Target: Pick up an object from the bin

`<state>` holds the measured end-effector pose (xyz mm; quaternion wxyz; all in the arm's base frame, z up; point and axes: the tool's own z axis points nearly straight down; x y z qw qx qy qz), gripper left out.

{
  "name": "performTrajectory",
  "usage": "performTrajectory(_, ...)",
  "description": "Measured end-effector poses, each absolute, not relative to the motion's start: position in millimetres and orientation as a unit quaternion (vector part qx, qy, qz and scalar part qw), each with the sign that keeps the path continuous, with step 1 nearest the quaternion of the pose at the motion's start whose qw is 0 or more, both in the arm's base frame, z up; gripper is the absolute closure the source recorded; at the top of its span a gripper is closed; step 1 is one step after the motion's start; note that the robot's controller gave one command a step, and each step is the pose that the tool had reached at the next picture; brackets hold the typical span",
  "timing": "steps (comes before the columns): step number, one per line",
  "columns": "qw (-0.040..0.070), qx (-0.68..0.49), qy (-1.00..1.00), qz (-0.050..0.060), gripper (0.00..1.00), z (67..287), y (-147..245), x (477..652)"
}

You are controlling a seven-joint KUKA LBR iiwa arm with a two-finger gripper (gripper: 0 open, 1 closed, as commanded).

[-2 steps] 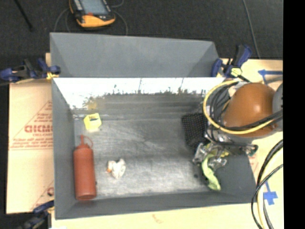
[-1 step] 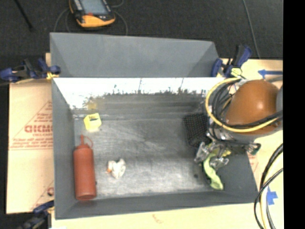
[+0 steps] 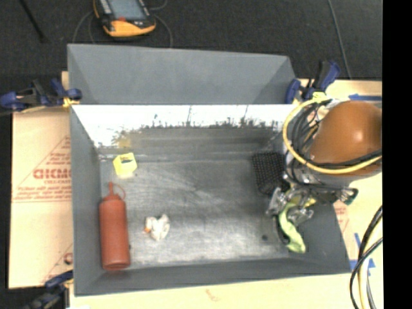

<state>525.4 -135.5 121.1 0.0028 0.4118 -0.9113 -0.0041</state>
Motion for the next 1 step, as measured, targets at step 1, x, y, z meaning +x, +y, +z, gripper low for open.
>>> performTrajectory(1, 0.002, 0.412, -0.911, -0.003, 1.0, 143.6, -135.5, 526.4)
